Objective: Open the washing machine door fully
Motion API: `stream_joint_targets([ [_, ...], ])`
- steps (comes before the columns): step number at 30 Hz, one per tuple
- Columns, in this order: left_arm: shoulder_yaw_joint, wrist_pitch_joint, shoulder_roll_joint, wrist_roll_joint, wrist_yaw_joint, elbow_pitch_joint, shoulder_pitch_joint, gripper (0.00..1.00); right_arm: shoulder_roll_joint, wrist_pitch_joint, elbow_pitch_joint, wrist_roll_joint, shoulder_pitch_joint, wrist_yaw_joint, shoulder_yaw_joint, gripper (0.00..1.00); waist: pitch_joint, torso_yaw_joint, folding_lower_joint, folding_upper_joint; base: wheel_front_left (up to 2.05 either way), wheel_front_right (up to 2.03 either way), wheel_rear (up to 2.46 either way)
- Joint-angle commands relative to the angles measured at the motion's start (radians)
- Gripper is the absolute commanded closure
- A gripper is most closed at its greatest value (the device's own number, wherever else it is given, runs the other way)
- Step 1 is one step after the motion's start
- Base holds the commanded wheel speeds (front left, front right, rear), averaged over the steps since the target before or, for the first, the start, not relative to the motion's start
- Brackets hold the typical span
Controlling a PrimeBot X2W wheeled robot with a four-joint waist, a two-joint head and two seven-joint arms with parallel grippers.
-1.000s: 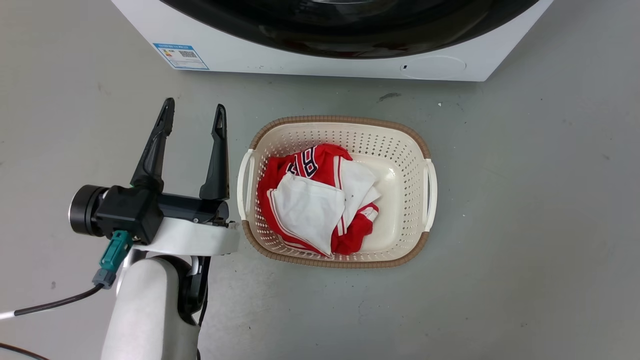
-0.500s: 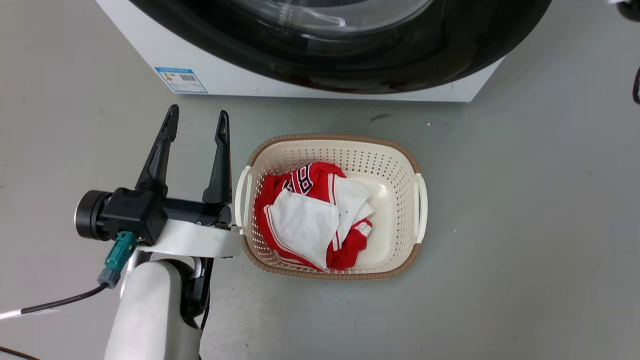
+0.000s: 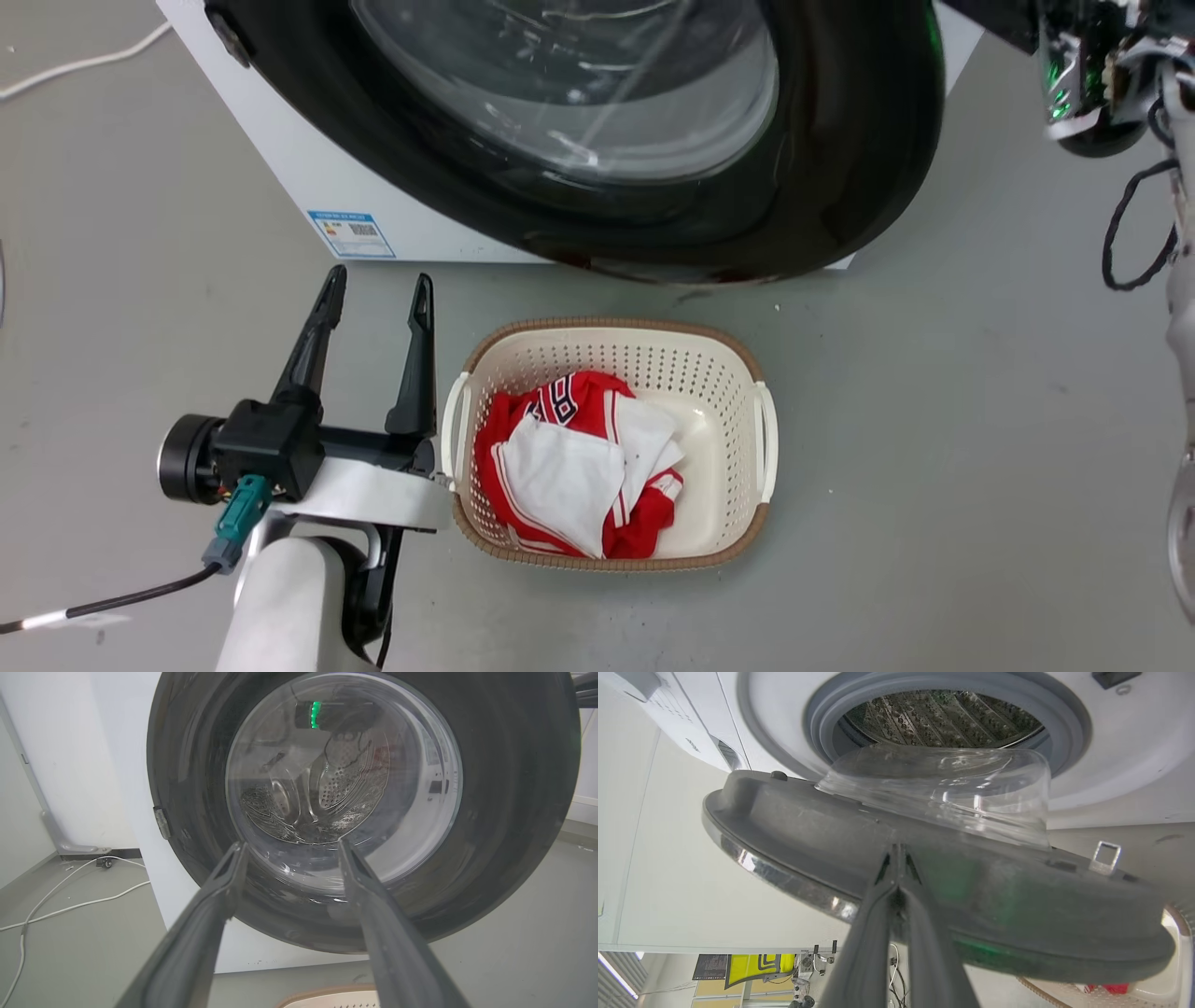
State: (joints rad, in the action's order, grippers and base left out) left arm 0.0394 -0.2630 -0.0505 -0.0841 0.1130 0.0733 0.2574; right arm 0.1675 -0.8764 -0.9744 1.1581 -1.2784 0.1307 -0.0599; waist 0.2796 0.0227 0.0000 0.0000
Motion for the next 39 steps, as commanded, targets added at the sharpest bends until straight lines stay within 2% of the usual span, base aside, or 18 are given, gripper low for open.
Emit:
stream_joint_targets([
  [1,0.000,-0.003,0.000,-0.005,-0.005,0.005,-0.016,0.00,-0.016,-0.016,0.009,0.008,0.032,0.000,0.005,1.00,-0.025,-0.004,0.0000,0.0000,0.00,0.00,0.00],
  [15,0.005,-0.003,0.000,0.001,-0.003,0.032,-0.113,0.00,-0.058,-0.150,0.136,0.041,0.235,0.000,0.027,1.00,-0.170,-0.018,0.0000,0.0000,0.00,0.00,0.00],
  [29,0.014,-0.003,0.000,-0.001,-0.001,0.043,-0.177,0.00,-0.117,-0.280,0.342,0.106,0.512,0.000,0.106,1.00,-0.269,0.006,0.0000,0.0000,0.00,0.00,0.00],
  [33,0.023,-0.003,0.000,-0.005,-0.003,0.044,-0.182,0.00,-0.124,-0.297,0.417,0.181,0.565,0.000,0.167,1.00,-0.279,0.022,0.0000,0.0000,0.00,0.00,0.00],
  [39,0.024,-0.003,0.000,-0.003,-0.004,0.041,-0.190,0.00,-0.119,-0.258,0.512,0.287,0.624,0.000,0.296,1.00,-0.282,0.040,0.0000,0.0000,0.00,0.00,0.00],
])
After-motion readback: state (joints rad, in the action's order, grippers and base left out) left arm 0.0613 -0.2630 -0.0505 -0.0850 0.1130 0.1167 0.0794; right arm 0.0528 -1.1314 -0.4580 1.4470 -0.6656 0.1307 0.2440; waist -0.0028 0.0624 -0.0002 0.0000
